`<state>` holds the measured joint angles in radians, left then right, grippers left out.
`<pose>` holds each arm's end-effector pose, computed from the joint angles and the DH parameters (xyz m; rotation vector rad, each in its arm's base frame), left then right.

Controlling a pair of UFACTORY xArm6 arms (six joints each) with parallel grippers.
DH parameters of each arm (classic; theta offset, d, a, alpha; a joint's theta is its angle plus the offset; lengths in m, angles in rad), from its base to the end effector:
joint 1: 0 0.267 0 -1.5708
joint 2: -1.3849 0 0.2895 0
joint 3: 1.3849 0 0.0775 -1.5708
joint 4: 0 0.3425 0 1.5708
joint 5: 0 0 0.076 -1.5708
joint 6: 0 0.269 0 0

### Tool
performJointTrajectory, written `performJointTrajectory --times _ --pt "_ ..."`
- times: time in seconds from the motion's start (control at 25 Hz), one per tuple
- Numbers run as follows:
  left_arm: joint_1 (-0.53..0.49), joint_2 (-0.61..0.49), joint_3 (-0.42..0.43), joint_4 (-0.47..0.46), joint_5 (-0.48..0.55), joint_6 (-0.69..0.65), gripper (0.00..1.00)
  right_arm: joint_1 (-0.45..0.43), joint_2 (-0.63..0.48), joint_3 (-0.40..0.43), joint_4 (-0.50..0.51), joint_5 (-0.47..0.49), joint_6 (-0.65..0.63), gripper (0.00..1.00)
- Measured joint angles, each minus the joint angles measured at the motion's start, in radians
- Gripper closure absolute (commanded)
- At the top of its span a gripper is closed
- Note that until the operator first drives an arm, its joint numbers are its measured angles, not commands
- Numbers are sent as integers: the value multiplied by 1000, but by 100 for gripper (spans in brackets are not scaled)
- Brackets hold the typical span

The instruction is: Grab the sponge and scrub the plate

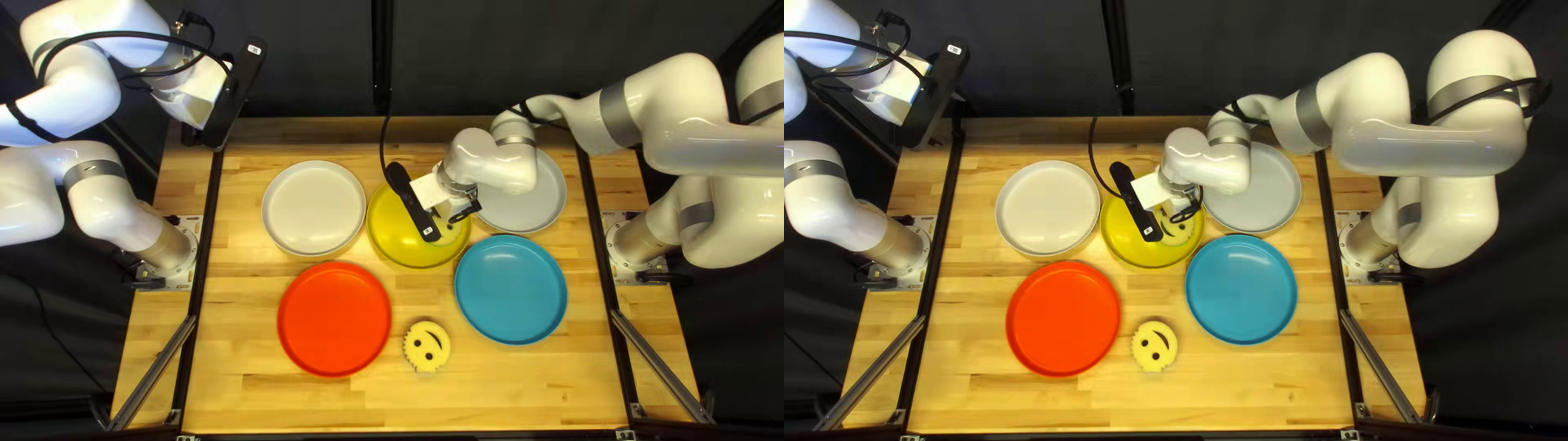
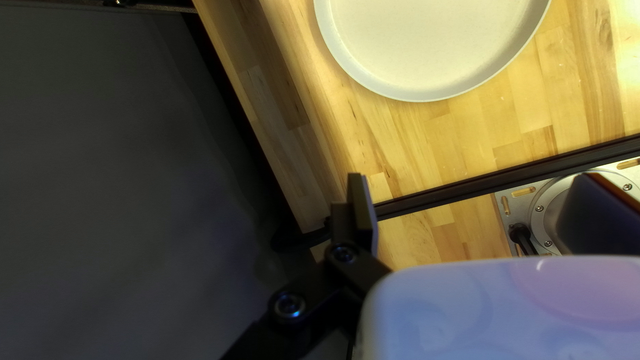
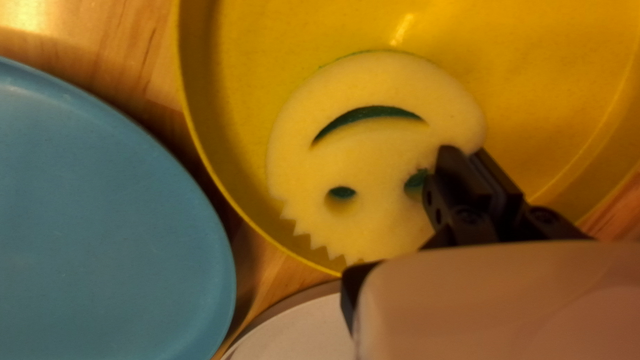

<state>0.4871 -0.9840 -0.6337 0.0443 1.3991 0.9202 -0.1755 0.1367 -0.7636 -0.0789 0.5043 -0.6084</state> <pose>0.2278 0.1333 0.3167 -2.8894 0.6399 -0.2050 0.4560 -0.0859 0.0521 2.9574 0.7546 0.1483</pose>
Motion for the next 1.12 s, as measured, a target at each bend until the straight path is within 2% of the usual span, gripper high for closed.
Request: performJointTrajectory --times 0.24,0.52,0.76,1.12 --pt "0 0 0 0 0 0 0 -83 56 -55 54 -15 -118 100" --pt "0 0 0 0 0 0 0 -107 107 -115 85 -12 -171 100" --pt "0 0 0 0 0 0 0 -78 63 -47 80 -34 -143 100" --pt "0 0 0 0 0 0 0 47 -28 59 -32 -60 40 100"
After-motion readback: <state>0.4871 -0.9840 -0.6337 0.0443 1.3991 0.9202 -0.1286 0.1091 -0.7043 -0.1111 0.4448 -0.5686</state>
